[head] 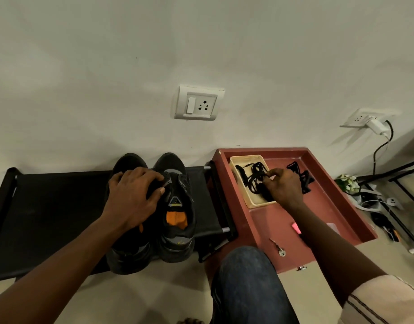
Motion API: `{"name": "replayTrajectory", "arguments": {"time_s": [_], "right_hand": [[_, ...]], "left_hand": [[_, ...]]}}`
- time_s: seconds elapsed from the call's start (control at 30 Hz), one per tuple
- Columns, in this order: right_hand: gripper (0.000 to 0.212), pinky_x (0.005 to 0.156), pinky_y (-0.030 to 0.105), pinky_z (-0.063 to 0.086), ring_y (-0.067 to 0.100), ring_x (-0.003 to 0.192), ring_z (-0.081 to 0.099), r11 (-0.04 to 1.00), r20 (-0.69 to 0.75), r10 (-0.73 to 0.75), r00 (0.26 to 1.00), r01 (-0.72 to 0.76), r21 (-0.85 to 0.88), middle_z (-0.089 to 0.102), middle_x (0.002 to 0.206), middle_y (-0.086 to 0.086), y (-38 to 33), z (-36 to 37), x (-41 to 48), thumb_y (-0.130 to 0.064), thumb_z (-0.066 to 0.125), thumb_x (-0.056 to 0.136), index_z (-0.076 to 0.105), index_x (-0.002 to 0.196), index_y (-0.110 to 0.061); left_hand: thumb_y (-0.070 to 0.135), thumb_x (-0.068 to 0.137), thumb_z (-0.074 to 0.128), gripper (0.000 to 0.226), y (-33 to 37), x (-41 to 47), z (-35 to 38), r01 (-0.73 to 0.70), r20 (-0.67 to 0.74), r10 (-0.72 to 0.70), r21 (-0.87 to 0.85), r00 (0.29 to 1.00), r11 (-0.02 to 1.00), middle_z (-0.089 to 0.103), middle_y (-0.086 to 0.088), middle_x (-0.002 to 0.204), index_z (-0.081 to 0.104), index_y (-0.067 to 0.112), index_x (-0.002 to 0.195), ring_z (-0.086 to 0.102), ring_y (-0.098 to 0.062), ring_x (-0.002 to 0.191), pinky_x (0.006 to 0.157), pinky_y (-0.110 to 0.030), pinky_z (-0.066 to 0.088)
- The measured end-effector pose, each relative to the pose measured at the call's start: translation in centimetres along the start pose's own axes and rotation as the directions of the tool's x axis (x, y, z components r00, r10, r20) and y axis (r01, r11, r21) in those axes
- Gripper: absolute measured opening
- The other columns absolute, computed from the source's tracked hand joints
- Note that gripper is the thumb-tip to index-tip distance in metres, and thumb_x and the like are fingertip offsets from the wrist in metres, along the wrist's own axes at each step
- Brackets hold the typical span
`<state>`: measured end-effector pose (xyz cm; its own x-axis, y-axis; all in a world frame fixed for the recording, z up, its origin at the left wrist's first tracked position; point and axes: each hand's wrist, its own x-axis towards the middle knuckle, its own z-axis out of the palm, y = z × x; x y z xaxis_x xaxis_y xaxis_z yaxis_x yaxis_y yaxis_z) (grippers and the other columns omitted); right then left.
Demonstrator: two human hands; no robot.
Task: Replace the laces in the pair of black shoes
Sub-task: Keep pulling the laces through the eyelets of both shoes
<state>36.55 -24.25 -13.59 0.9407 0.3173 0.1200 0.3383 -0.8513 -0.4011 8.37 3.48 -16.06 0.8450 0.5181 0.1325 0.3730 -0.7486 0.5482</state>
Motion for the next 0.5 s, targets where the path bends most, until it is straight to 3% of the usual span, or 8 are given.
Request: {"name": "replayTrajectory", "arguments": {"time_s": [0.1, 0.13, 0.23, 0.3, 0.4, 0.5], "right_hand": [[0.010, 0.055, 0.023, 0.043, 0.000, 0.052, 0.061, 0.986, -0.090, -0.044, 0.995, 0.058, 0.159, 0.064, 0.056, -0.008, -1.1, -2.8, -1.4, -0.025, 0.078, 0.088, 0.079, 0.093, -0.017], [0.003, 0.054, 0.022, 0.040, 0.000, 0.046, 0.057, 0.972, -0.090, -0.062, 0.994, 0.081, 0.220, 0.061, 0.051, -0.008, -1.7, -3.7, -1.9, -0.023, 0.078, 0.088, 0.078, 0.088, -0.020], [0.016, 0.056, 0.025, 0.044, 0.006, 0.046, 0.053, 0.902, -0.059, -0.128, 0.990, 0.141, 0.408, 0.061, 0.050, -0.005, -4.8, -6.3, -4.2, -0.017, 0.079, 0.089, 0.075, 0.076, -0.027], [0.020, 0.054, 0.028, 0.046, 0.011, 0.048, 0.053, 0.804, 0.041, -0.206, 0.978, 0.145, 0.576, 0.058, 0.052, -0.002, -7.4, -7.7, -6.1, -0.010, 0.078, 0.090, 0.077, 0.076, -0.023], [0.011, 0.049, 0.016, 0.043, 0.000, 0.047, 0.052, 0.646, 0.190, -0.377, 0.906, 0.110, 0.755, 0.059, 0.053, -0.010, -11.8, -8.4, -9.3, -0.001, 0.074, 0.092, 0.079, 0.089, -0.010], [0.011, 0.049, 0.014, 0.040, -0.001, 0.050, 0.051, 0.598, 0.292, -0.455, 0.841, 0.046, 0.800, 0.059, 0.056, -0.011, -15.4, -7.4, -11.7, -0.005, 0.074, 0.093, 0.075, 0.100, 0.003]], "left_hand": [[0.033, 0.096, 0.066, 0.031, 0.4, -0.5, -0.9, -0.014, -0.067, 0.009, -0.065, 0.998, 0.998, 0.060, 0.003, 0.133, 0.062, 0.031, 0.126, 0.051, -0.024, 0.130, 0.118, -0.057, 0.026], [0.031, 0.096, 0.067, 0.031, 0.5, -0.8, -1.1, -0.018, -0.086, 0.009, -0.106, 0.996, 0.994, 0.060, 0.003, 0.131, 0.063, 0.030, 0.126, 0.052, -0.023, 0.127, 0.115, -0.058, 0.031], [0.023, 0.094, 0.071, 0.032, 1.8, -2.5, -2.0, -0.064, -0.148, 0.019, -0.302, 0.989, 0.951, 0.062, 0.004, 0.124, 0.064, 0.025, 0.126, 0.058, -0.016, 0.116, 0.101, -0.053, 0.049], [0.017, 0.094, 0.072, 0.037, 3.1, -3.8, -2.4, -0.057, -0.133, -0.006, -0.466, 0.991, 0.883, 0.063, 0.007, 0.123, 0.064, 0.024, 0.129, 0.060, -0.012, 0.115, 0.098, -0.047, 0.055], [0.008, 0.095, 0.071, 0.042, 5.0, -5.8, -3.9, 0.025, -0.034, -0.069, -0.706, 0.997, 0.708, 0.067, 0.005, 0.126, 0.062, 0.021, 0.133, 0.066, -0.015, 0.116, 0.099, -0.048, 0.057], [0.003, 0.096, 0.068, 0.043, 5.8, -7.2, -5.5, 0.035, -0.001, -0.063, -0.826, 0.998, 0.563, 0.072, -0.002, 0.126, 0.061, 0.016, 0.136, 0.069, -0.017, 0.117, 0.104, -0.045, 0.055]]}}
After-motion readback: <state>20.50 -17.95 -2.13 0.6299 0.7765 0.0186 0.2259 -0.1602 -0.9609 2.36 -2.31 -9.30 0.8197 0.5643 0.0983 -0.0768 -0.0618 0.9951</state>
